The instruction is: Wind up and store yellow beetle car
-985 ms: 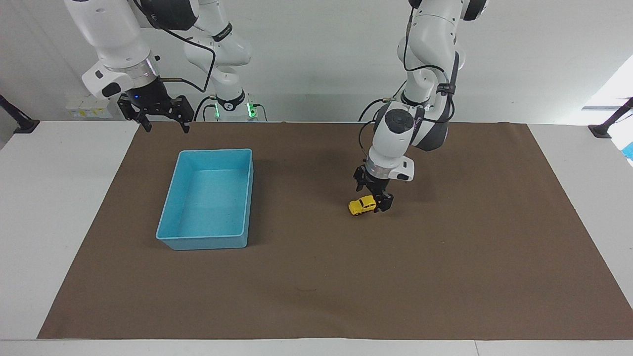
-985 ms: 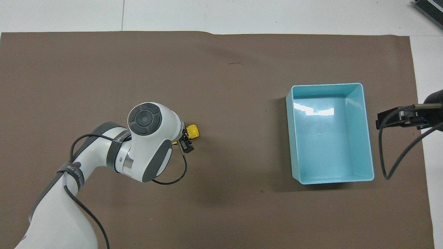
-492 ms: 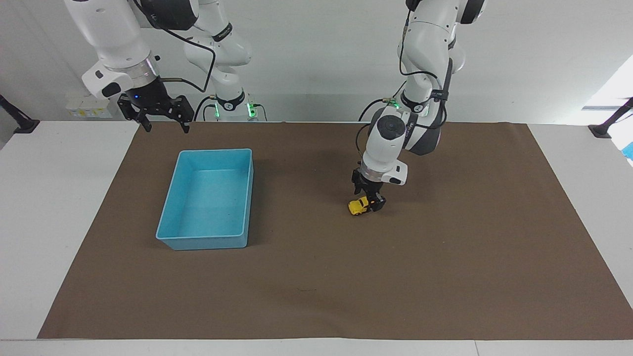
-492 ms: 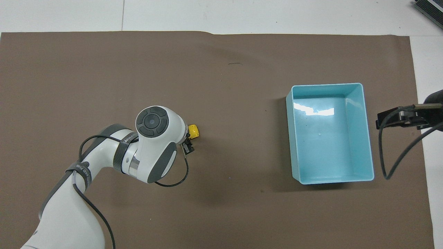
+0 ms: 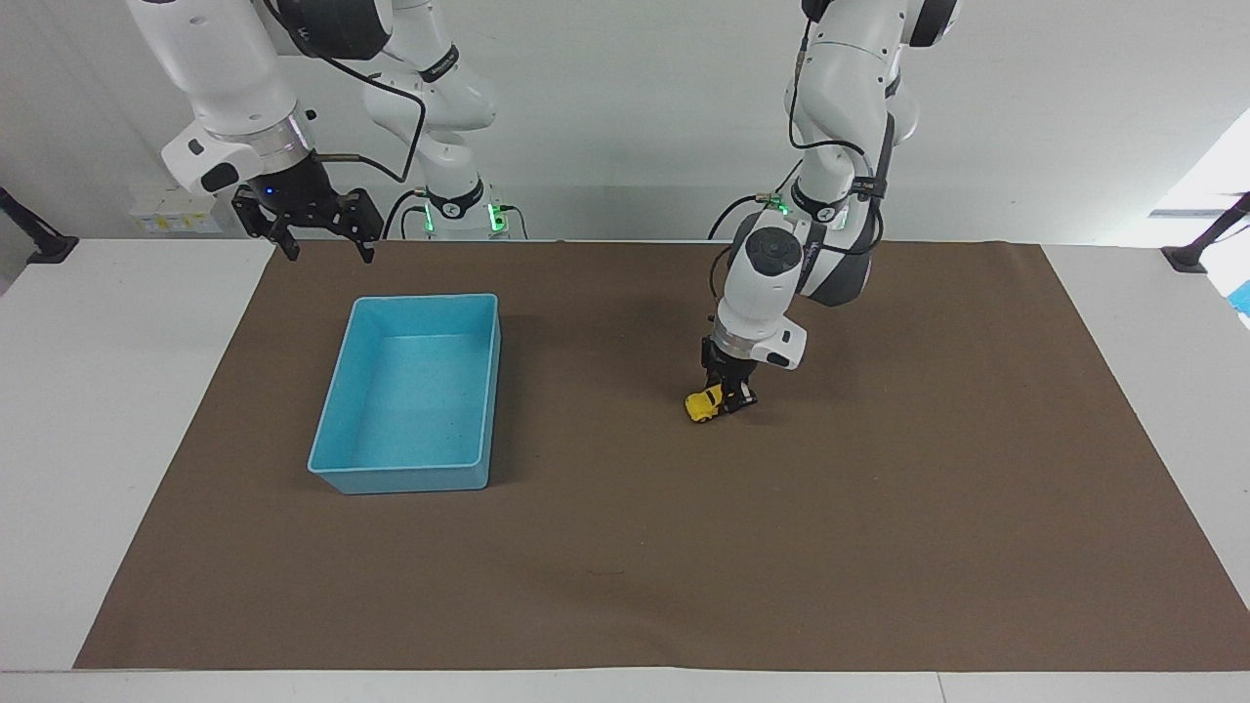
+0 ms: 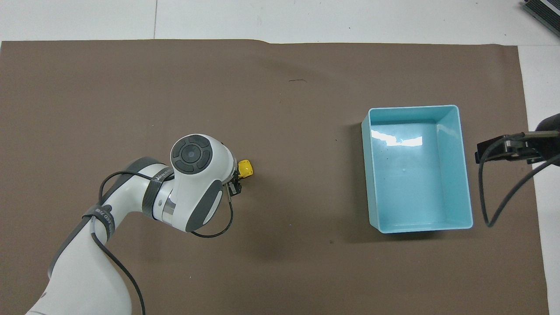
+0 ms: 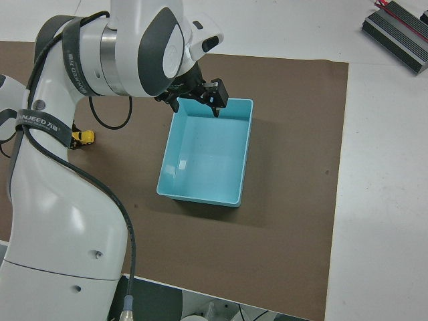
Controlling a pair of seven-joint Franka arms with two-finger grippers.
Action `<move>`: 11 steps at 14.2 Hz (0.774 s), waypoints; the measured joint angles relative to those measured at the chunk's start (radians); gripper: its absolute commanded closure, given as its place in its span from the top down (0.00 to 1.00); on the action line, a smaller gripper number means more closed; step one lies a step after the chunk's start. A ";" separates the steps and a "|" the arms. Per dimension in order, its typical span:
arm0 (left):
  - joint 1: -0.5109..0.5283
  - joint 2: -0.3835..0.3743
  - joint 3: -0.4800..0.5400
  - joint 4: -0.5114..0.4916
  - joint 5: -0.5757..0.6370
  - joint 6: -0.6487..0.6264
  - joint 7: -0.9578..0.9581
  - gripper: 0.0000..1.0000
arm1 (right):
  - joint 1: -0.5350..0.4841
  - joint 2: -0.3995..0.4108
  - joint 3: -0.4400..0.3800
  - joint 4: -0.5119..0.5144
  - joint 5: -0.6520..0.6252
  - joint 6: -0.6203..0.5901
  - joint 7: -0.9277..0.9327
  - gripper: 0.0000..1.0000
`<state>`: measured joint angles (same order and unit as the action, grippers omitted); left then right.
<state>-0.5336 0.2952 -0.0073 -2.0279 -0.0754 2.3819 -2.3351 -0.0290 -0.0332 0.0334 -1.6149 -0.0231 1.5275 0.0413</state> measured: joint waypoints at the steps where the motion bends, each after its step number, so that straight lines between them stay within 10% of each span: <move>1: 0.000 -0.005 0.003 -0.007 0.000 0.000 0.020 0.00 | 0.000 0.000 0.000 0.000 0.000 0.000 0.000 1.00; 11: 0.133 -0.093 0.010 -0.123 -0.022 -0.029 0.212 0.00 | 0.000 0.000 0.000 0.000 0.000 0.000 0.000 1.00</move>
<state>-0.4007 0.2020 0.0023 -2.1508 -0.0973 2.3530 -2.1228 -0.0291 -0.0332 0.0334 -1.6149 -0.0231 1.5275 0.0413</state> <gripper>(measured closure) 0.551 0.000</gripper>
